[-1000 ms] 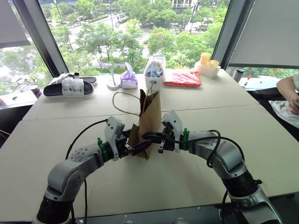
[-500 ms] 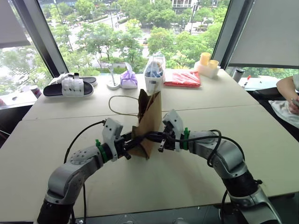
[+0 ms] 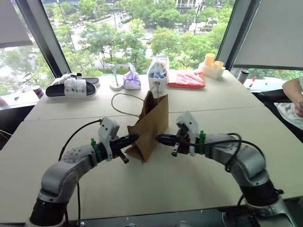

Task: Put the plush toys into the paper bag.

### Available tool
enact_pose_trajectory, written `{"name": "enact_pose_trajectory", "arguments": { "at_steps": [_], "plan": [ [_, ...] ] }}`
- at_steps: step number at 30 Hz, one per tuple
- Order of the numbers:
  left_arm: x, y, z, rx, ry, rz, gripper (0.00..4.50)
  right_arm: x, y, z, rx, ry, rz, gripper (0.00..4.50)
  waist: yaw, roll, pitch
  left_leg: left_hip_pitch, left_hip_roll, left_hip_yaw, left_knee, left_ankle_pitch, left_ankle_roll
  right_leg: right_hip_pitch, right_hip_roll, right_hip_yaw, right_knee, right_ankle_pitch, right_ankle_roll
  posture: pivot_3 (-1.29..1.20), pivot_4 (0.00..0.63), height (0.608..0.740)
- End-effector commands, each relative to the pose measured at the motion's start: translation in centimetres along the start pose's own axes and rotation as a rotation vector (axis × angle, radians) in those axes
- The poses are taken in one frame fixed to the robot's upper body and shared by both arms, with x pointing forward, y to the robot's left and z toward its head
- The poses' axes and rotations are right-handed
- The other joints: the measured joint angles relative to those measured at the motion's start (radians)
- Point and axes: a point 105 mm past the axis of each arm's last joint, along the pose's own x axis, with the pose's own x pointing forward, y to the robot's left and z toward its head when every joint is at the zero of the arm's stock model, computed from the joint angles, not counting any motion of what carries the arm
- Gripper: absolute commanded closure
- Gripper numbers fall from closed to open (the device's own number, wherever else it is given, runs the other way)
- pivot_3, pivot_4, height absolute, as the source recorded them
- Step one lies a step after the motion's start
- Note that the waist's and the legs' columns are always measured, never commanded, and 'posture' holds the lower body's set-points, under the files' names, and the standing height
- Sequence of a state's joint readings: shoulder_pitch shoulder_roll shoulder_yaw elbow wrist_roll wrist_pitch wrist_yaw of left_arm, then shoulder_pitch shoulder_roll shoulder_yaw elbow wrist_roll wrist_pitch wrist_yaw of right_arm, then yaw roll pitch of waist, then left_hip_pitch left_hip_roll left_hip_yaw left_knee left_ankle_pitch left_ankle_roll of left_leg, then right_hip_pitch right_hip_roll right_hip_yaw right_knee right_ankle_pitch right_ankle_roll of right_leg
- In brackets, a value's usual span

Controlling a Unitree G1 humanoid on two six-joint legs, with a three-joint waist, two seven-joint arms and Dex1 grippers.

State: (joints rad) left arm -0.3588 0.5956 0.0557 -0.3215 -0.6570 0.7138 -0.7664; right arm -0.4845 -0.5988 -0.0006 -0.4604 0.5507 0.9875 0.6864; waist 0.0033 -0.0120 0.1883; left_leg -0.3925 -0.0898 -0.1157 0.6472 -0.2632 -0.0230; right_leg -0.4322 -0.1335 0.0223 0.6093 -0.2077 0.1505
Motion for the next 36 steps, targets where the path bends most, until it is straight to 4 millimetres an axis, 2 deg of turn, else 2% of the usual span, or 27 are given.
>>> {"name": "enact_pose_trajectory", "arguments": {
  "at_steps": [1,6,11,15,23,28,31,36],
  "plan": [
    [-1.2,-0.1,2.5,0.013,-0.066,-0.214,4.47,-4.3,-1.1,1.6,-0.035,-0.023,-0.084,4.50,0.007,0.000,0.000,0.000,0.000,0.000,0.000,0.000,0.000,0.000,0.000,0.000,0.000,0.000,0.000,0.00,0.150,0.740],
    [-1.2,1.3,4.5,-0.009,-0.094,-0.421,4.47,-8.7,-2.8,1.0,-0.025,0.049,-0.217,4.50,0.010,-0.001,0.000,0.001,0.000,0.000,0.000,0.000,0.000,0.002,0.000,-0.001,-0.001,0.000,0.000,0.00,0.150,0.740],
    [-0.7,1.7,4.5,0.013,-0.051,-0.576,4.47,-11.1,-2.8,0.9,-0.031,0.096,-0.274,4.50,0.004,-0.001,0.000,0.000,0.000,0.001,0.001,-0.001,0.001,0.003,0.000,-0.002,-0.003,0.000,0.000,0.00,0.150,0.740],
    [-0.4,2.4,3.3,0.009,-0.014,-0.624,4.47,-11.8,-1.9,1.1,-0.039,0.109,-0.266,4.50,0.001,-0.001,0.000,0.000,0.001,0.000,0.000,-0.001,0.001,0.002,0.000,-0.002,-0.003,0.000,0.000,0.00,0.150,0.740],
    [0.7,6.2,-0.1,0.139,0.085,-0.461,4.47,-11.4,-1.4,1.3,-0.049,0.117,-0.264,4.50,0.011,-0.001,0.001,0.000,0.001,0.000,0.001,-0.001,0.002,0.003,0.000,-0.002,-0.005,0.000,0.000,0.00,0.150,0.740],
    [0.7,6.0,-0.4,0.075,0.076,-0.452,4.47,-10.6,-1.7,1.3,-0.044,0.108,-0.242,4.50,0.009,-0.001,0.001,-0.001,0.001,0.000,0.001,-0.001,0.002,0.004,0.000,-0.002,-0.007,0.000,0.001,0.00,0.150,0.740],
    [0.4,5.8,-0.2,0.053,0.061,-0.443,3.61,-10.1,-1.9,1.3,-0.046,0.108,-0.226,4.50,0.008,-0.001,0.001,-0.001,0.001,0.000,0.001,-0.001,0.002,0.004,0.000,-0.002,-0.007,0.000,0.001,0.00,0.150,0.740],
    [-1.0,4.4,0.1,0.037,0.070,-0.466,1.12,-9.5,-2.4,1.4,-0.056,0.102,-0.206,4.50,0.003,-0.001,0.000,0.000,0.001,0.000,0.001,-0.001,0.002,0.004,0.000,-0.002,-0.006,0.000,0.001,0.00,0.150,0.740]
  ]
}}
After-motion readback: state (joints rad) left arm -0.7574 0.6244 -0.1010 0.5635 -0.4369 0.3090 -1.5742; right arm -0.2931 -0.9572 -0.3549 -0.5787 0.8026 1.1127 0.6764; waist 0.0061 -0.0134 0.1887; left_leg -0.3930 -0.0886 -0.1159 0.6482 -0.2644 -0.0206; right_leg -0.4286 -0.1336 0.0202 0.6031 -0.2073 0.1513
